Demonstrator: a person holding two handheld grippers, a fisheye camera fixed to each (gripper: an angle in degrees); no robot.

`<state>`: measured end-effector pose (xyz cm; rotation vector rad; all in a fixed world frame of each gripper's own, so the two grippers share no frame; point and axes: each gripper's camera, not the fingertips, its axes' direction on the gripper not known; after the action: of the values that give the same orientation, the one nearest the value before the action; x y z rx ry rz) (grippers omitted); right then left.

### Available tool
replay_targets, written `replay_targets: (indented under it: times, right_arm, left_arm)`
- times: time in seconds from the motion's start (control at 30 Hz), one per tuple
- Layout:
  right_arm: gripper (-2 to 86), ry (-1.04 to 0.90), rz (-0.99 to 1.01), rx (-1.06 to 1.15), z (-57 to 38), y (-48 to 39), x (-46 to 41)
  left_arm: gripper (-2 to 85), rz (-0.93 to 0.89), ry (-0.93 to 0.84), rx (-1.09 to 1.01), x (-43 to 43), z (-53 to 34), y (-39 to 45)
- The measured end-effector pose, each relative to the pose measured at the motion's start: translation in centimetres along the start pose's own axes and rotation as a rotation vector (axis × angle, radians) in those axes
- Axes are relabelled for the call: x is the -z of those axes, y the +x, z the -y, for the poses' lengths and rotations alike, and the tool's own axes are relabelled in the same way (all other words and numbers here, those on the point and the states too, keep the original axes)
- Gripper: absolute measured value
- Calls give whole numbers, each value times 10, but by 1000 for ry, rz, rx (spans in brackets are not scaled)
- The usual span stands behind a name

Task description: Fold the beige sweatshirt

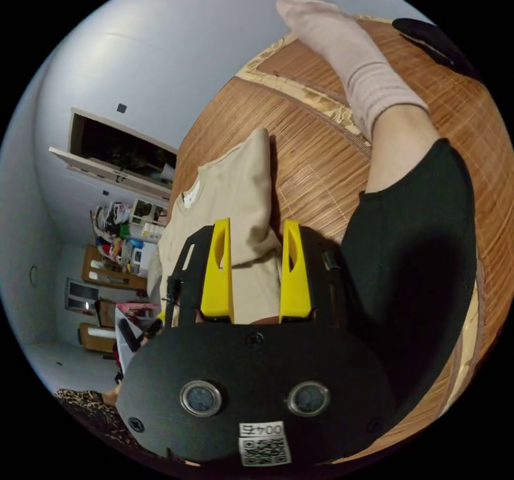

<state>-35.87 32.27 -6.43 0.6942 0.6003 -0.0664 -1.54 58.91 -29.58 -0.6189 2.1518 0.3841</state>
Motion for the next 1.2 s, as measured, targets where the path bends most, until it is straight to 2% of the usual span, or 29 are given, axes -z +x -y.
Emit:
replay_targets:
  times: [0.2, 0.5, 0.67, 0.87, 0.97, 1.07, 1.2]
  right_arm:
    - [149, -71, -29, 31, 13, 3, -14]
    - [141, -148, -69, 64, 23, 2, -34]
    - [98, -202, -152, 126, 28, -9, -46]
    - [60, -131, -264, 138, 29, -16, -40]
    - [59, -172, -326, 127, 33, -16, -51]
    - [65, -178, -380, 136, 34, -19, -57]
    - [80, -187, -408, 149, 35, -19, -61]
  left_arm:
    - [112, -44, 64, 125, -23, 95, -33]
    - [117, -31, 5, 250, -73, 172, -61]
    - [49, -93, 17, 232, -95, 187, -54]
    - [19, 163, 126, 37, -69, 196, 12]
    - [15, 233, 74, 42, -92, 182, 12]
    - [13, 215, 30, 75, -122, 166, -3]
    - [14, 143, 65, 69, -129, 157, -8]
